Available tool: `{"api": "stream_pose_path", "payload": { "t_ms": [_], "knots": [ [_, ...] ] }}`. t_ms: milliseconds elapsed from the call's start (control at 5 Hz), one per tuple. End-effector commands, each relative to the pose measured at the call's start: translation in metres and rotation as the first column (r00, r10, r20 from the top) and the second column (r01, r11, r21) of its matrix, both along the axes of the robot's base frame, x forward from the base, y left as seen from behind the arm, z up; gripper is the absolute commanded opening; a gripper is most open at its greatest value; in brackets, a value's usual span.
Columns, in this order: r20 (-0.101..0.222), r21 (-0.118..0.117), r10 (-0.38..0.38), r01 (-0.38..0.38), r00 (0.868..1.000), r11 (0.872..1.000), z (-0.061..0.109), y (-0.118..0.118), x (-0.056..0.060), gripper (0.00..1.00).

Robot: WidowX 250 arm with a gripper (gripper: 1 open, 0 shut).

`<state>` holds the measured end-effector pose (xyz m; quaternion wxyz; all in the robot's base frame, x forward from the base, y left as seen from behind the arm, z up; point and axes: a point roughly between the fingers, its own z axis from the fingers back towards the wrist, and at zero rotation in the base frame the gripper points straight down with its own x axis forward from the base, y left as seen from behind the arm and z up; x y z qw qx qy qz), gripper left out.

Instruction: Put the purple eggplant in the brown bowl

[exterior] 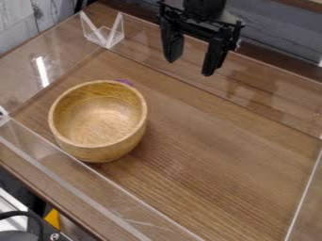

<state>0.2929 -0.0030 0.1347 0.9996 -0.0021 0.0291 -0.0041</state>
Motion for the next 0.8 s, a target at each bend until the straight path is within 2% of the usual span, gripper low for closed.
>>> {"api": "stream_pose_path", "payload": {
  "t_ms": [0,400,600],
  "knots": [
    [0.003,0.006,0.003,-0.003,1.000,1.000,-0.007,0.002,0.002,1.00],
    [0.087,0.051,0.031,-0.035,0.996,0.998,-0.024,0.013,0.023,1.00],
    [0.105,0.061,0.045,-0.052,0.993,0.997,-0.030,0.017,0.026,1.00]
  ]
}}
